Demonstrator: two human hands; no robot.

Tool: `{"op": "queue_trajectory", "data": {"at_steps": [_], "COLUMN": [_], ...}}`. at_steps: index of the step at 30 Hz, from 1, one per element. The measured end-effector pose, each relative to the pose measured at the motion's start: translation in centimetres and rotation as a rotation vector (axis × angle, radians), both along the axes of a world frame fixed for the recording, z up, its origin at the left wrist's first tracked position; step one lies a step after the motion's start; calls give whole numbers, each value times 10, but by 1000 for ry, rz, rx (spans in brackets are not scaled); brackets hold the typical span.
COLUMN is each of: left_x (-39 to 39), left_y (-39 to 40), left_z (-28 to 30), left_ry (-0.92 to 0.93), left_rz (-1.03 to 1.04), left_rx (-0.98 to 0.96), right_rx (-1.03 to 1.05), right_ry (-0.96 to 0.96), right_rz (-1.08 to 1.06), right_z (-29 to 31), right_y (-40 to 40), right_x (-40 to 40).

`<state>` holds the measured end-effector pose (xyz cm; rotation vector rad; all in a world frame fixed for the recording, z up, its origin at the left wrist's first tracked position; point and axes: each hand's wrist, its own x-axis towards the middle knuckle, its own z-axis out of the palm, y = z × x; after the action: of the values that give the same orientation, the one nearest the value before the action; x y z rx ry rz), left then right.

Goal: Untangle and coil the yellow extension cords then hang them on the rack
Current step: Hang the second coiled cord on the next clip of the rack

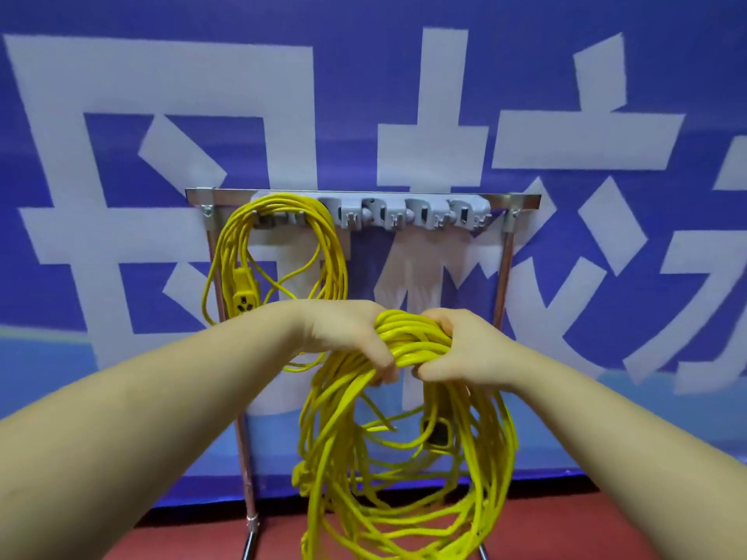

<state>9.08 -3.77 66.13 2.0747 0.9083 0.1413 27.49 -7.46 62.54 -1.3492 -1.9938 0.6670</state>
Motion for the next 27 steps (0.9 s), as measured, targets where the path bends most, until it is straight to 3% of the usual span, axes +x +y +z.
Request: {"op": "queue_trajectory", "data": {"at_steps": [4, 9, 12, 17, 20, 23, 25, 27], "left_x": [-2, 8, 19, 36, 39, 37, 32, 27], "left_y": [-11, -20, -20, -20, -18, -14, -11, -8], "left_z": [5, -7, -23, -46, -57, -69, -80, -92], "left_ry": [-214, -393, -476, -536, -527, -540, -579, -635], "left_rz": [31, 258, 433, 626, 675, 745, 804, 861], "left_rx": [-90, -165, -245, -406, -501, -595, -662, -709], "right_rx": [-28, -36, -36, 330, 501, 348, 179, 164], "right_ry": [-35, -113, -153, 185, 214, 176, 261, 263], "right_rz": [47, 53, -45, -453, -502, -440, -378, -365], "right_z": [26, 39, 16, -50, -82, -111, -126, -135], "right_y": [-3, -4, -8, -29, -47, -54, -56, -54], "right_x": [2, 11, 25, 16, 0, -14, -22, -27]}}
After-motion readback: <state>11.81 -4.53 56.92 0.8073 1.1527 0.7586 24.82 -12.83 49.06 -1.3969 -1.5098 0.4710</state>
